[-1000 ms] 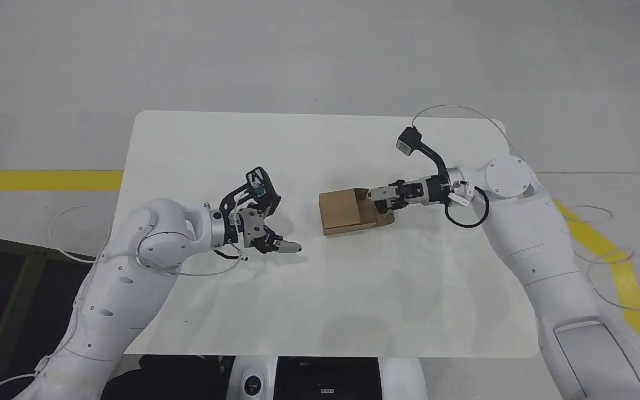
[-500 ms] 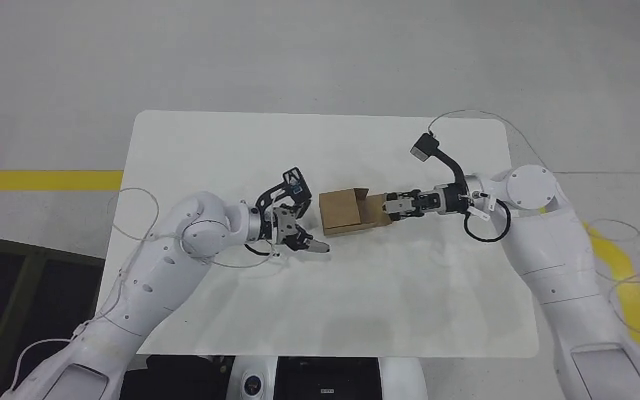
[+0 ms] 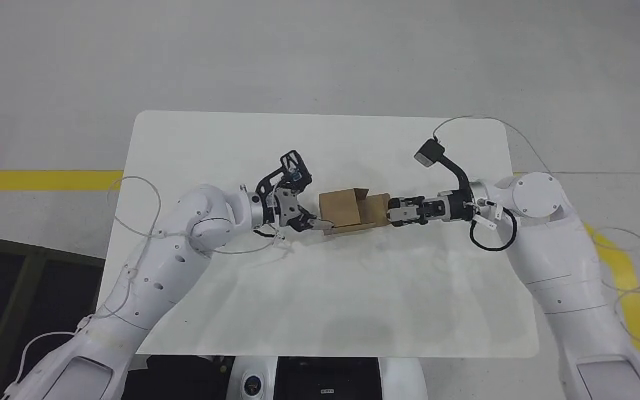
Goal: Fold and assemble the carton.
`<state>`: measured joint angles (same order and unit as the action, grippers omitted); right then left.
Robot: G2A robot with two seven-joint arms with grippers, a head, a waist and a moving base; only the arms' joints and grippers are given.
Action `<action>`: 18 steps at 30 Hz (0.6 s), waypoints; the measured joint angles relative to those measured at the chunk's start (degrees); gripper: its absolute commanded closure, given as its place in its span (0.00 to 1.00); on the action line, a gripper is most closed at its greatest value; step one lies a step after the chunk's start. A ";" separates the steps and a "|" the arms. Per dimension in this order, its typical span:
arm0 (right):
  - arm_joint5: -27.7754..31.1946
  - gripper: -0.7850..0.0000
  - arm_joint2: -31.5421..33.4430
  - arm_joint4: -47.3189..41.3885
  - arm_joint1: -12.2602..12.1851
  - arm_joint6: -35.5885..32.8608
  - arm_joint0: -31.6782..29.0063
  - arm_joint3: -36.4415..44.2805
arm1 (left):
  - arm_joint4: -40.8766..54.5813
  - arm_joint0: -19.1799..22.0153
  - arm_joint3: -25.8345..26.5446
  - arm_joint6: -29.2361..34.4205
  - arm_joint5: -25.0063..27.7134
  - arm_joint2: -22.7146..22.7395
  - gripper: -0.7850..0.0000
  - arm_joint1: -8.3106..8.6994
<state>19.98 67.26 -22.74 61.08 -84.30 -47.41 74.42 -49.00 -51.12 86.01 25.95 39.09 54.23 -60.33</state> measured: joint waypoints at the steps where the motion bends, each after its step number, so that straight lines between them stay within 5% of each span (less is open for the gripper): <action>1: 0.08 0.00 -0.10 -0.12 -0.02 0.09 -0.04 -0.19 | -2.38 -0.33 0.40 -2.37 1.10 0.39 0.00 0.13; 12: 1.05 0.00 -1.56 -1.30 -0.23 1.05 0.83 -1.04 | -21.28 -4.40 -0.14 -26.07 6.28 2.86 0.00 0.95; 18: 1.46 0.00 -2.52 0.03 -0.46 1.46 1.63 -1.86 | -21.54 -4.46 -0.26 -26.56 6.33 2.87 0.00 0.96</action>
<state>21.44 64.74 -22.72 60.62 -82.84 -45.78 72.56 -70.54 -55.58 85.74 -0.61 45.41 57.10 -59.37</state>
